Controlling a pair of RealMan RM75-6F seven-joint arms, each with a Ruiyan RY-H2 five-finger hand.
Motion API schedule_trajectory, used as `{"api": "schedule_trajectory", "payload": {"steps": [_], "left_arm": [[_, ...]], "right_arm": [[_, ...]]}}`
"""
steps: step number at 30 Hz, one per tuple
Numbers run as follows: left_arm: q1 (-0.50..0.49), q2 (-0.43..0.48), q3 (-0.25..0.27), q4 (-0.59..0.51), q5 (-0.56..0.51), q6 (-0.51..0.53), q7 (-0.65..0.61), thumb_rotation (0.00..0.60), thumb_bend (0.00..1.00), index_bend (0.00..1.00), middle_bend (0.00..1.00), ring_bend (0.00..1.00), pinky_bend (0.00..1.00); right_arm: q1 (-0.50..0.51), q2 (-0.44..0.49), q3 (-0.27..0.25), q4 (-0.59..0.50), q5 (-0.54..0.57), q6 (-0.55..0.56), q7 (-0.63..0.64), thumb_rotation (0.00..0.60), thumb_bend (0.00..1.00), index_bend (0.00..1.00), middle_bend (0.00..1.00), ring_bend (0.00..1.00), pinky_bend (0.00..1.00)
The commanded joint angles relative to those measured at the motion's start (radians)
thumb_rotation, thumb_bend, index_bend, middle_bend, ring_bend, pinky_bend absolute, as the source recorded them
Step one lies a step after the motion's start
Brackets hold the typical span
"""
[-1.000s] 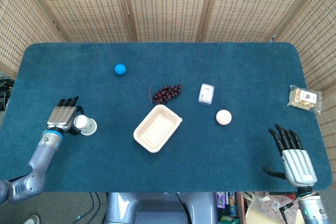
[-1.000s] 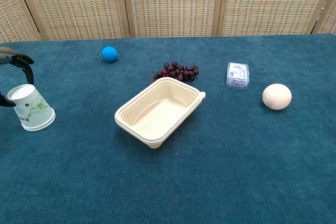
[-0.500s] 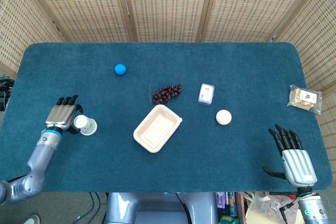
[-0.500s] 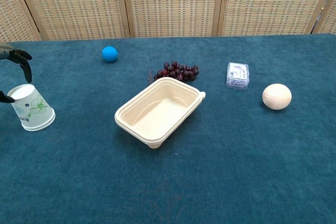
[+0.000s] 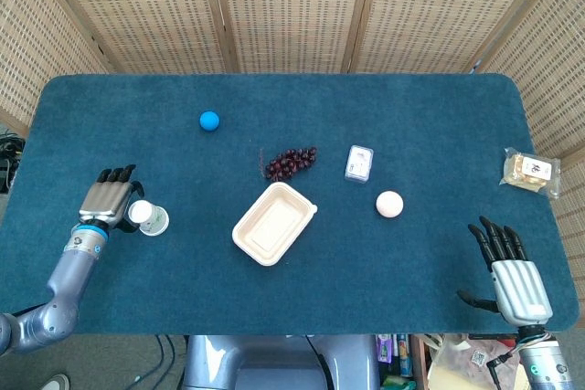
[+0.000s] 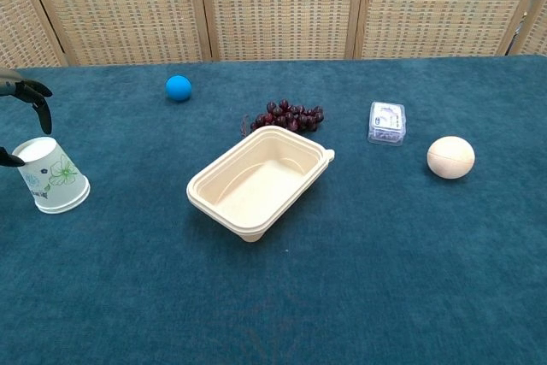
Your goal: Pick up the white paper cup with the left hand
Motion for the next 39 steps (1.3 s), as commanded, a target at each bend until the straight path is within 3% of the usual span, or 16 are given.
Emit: {"api": "schedule_trajectory", "payload": {"steps": [1,39], "left_arm": [[0.0,-0.001,0.0,0.001,-0.001,0.0,0.0,0.6,0.24,0.35,0.0,0.0,0.0],[-0.001,-0.023,-0.001,0.017,-0.015,0.01,0.009,0.6,0.25,0.38,0.0,0.0,0.0]], "right_arm": [[-0.001,0.001,0.0,-0.001,0.0,0.001,0.001,0.6,0.09,0.0,0.0,0.0,0.0],[-0.002,0.002,0.0,-0.002,0.0,0.001,0.004,0.6,0.09,0.0,0.0,0.0,0.0]]}}
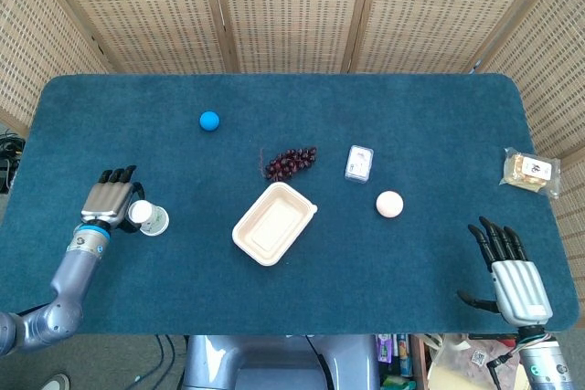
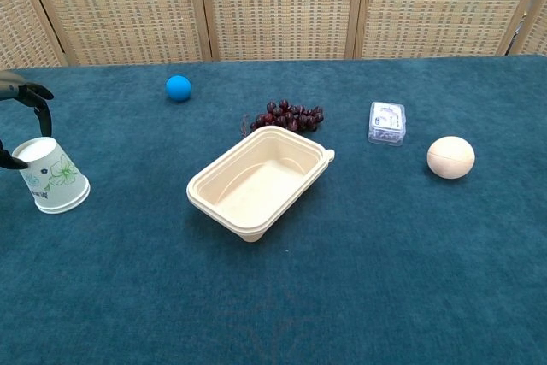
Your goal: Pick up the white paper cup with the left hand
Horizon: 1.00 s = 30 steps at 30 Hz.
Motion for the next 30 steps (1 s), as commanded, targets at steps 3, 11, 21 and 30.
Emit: {"api": "schedule_trajectory", "payload": {"steps": [3,11,21,30], "left_arm": [[0.003,0.003,-0.005,-0.003,0.002,0.001,-0.007,0.6,0.25,0.39,0.0,0.0,0.0],[0.008,0.042,-0.019,-0.047,0.026,0.017,-0.021,0.6,0.25,0.4,0.0,0.0,0.0],[0.013,0.132,-0.054,-0.127,0.045,0.04,-0.05,0.6,0.25,0.4,0.0,0.0,0.0],[0.03,0.318,-0.106,-0.246,0.063,0.0,-0.138,0.6,0.25,0.4,0.0,0.0,0.0]], "right_arm": [[-0.001,0.0,-0.001,0.0,-0.001,0.001,0.0,0.6,0.09,0.0,0.0,0.0,0.0],[-0.001,0.0,-0.001,0.0,-0.002,0.002,0.0,0.6,0.09,0.0,0.0,0.0,0.0],[-0.001,0.001,0.0,0.0,-0.002,0.002,0.001,0.6,0.09,0.0,0.0,0.0,0.0],[-0.001,-0.002,-0.002,-0.001,-0.005,0.001,-0.007,0.6,0.09,0.0,0.0,0.0,0.0]]}}
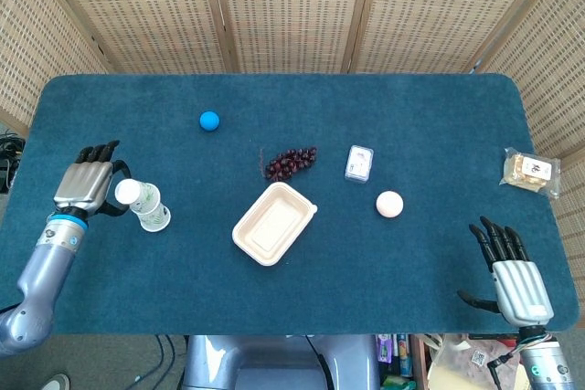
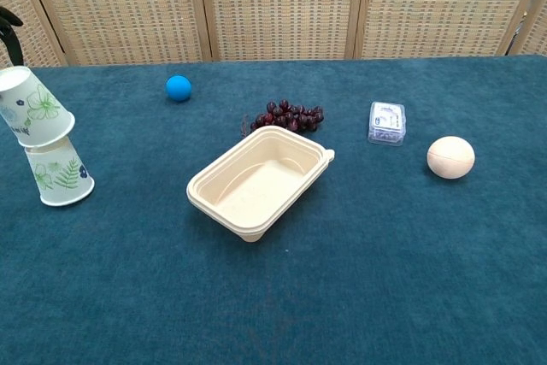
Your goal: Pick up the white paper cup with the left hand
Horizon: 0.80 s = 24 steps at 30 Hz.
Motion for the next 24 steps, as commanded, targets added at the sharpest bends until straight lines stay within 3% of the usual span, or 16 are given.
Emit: {"api": "schedule_trajectory", "payload": {"steps": [1,9,13,24], "left_arm": [[0.01,0.08,-0.023,-0.049,0.012,-0.027,-0.042,0.6,0.25,0.4,0.0,0.0,0.0],[0.023,0.176,-0.032,-0.066,0.02,-0.056,-0.077,0.6,0.25,0.4,0.0,0.0,0.0],[0.033,0.202,-0.013,-0.028,0.009,-0.102,-0.089,0.6,0.25,0.4,0.0,0.0,0.0],[0.078,0.054,0.061,0.157,0.048,-0.153,-0.115,0.6,0.25,0.4,0.0,0.0,0.0]], "right_arm": [[0.0,-0.001,-0.001,0.0,-0.002,0.0,-0.003,0.6,0.09,0.0,0.0,0.0,0.0],[0.0,-0.002,-0.001,-0.002,-0.001,0.0,-0.006,0.6,0.09,0.0,0.0,0.0,0.0],[0.001,-0.003,-0.002,-0.001,-0.001,-0.003,-0.011,0.6,0.09,0.0,0.0,0.0,0.0],[0.0,-0.006,0.001,-0.003,0.007,-0.003,-0.023,0.6,0.09,0.0,0.0,0.0,0.0]]}}
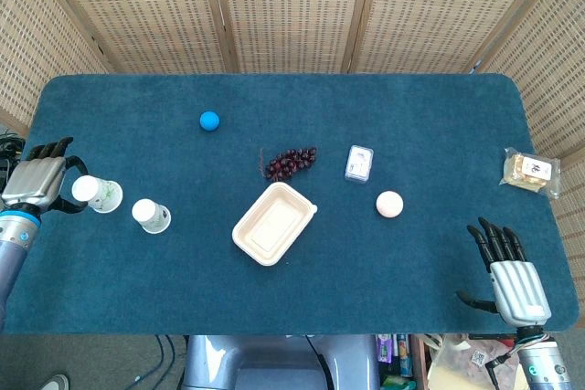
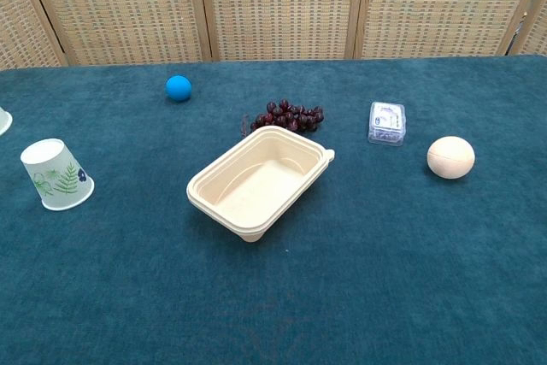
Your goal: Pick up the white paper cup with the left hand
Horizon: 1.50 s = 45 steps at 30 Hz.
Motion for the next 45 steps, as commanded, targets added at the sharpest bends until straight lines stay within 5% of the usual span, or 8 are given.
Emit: {"api": "schedule_trajectory", "payload": {"steps": [1,22,33,39,45], "left_arm": [[0.019,-0.058,0.027,0.06,0.019,-0.01,-0.007,0.6,0.25,0.4,0.0,0.0,0.0],[0.067,-0.25,0.059,0.247,0.084,0.015,-0.012,0.6,0.25,0.39,0.0,0.0,0.0],[0.094,-0.208,0.03,0.212,0.128,0.01,-0.083,0.6,0.25,0.01,0.0,0.0,0.0],[0.213,-0.178,-0.01,0.099,0.375,0.181,-0.291,0.6,0.25,0.0,0.0,0.0,0.0],[0.387,-0.282,0.066,0.107,0.761,0.534,-0.343,0.6,0.25,0.0,0.0,0.0,0.0]], "right_arm": [[0.001,0.0,0.001,-0.001,0.001,-0.001,-0.002,0.6,0.09,0.0,0.0,0.0,0.0],[-0.001,-0.001,0.002,0.0,0.002,0.003,-0.002,0.6,0.09,0.0,0.0,0.0,0.0],[-0.002,-0.002,0.003,0.001,0.001,0.005,-0.002,0.6,0.09,0.0,0.0,0.0,0.0],[0.0,-0.004,0.005,0.003,-0.005,0.01,0.002,0.6,0.09,0.0,0.0,0.0,0.0],[0.004,-0.021,0.007,0.021,-0.031,0.024,0.009,0.6,0.09,0.0,0.0,0.0,0.0]]}}
